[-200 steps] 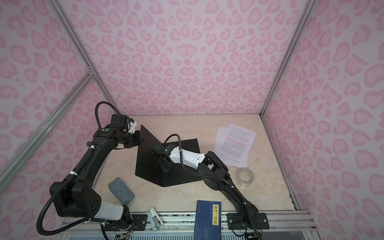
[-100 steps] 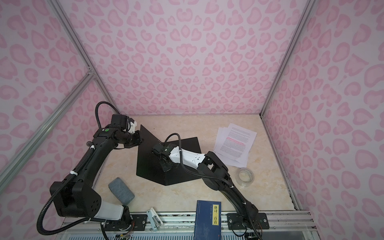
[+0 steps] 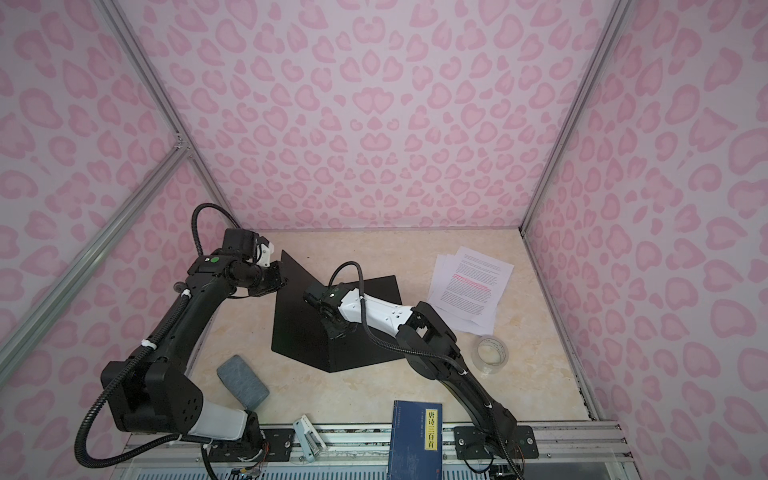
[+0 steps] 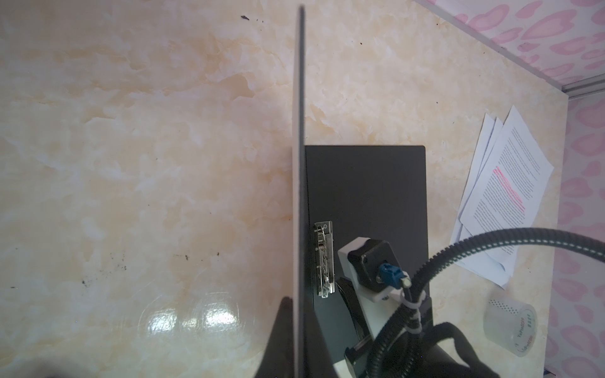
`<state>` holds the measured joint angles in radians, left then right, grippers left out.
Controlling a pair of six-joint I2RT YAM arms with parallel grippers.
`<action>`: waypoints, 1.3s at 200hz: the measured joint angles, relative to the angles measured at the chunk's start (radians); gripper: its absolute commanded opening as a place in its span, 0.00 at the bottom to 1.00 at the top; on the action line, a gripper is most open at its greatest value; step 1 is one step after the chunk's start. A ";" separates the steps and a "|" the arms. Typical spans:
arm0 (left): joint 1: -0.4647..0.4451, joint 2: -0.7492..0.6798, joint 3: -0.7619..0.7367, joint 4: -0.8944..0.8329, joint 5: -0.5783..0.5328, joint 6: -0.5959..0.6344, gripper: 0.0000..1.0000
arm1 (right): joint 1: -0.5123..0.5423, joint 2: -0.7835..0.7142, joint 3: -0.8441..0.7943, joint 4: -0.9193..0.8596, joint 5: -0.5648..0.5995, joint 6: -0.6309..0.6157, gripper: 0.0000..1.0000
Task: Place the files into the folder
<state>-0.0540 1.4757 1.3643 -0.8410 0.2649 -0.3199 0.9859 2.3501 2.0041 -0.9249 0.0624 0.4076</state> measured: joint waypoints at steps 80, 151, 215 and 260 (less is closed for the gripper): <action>0.000 0.017 0.022 -0.006 0.005 0.000 0.03 | 0.028 -0.026 0.012 -0.008 -0.015 -0.019 0.17; 0.000 0.027 0.029 -0.010 0.014 0.000 0.03 | 0.031 -0.008 0.012 0.000 -0.046 -0.019 0.16; 0.000 0.027 0.029 -0.010 0.019 0.000 0.03 | 0.029 0.012 0.019 0.005 -0.056 -0.019 0.16; 0.000 0.027 0.029 -0.010 0.019 0.000 0.03 | 0.029 0.021 0.019 0.011 -0.056 -0.019 0.16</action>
<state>-0.0544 1.5032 1.3933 -0.8513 0.2844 -0.3195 1.0153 2.3714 2.0232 -0.9138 0.0067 0.3889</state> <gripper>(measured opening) 0.072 0.162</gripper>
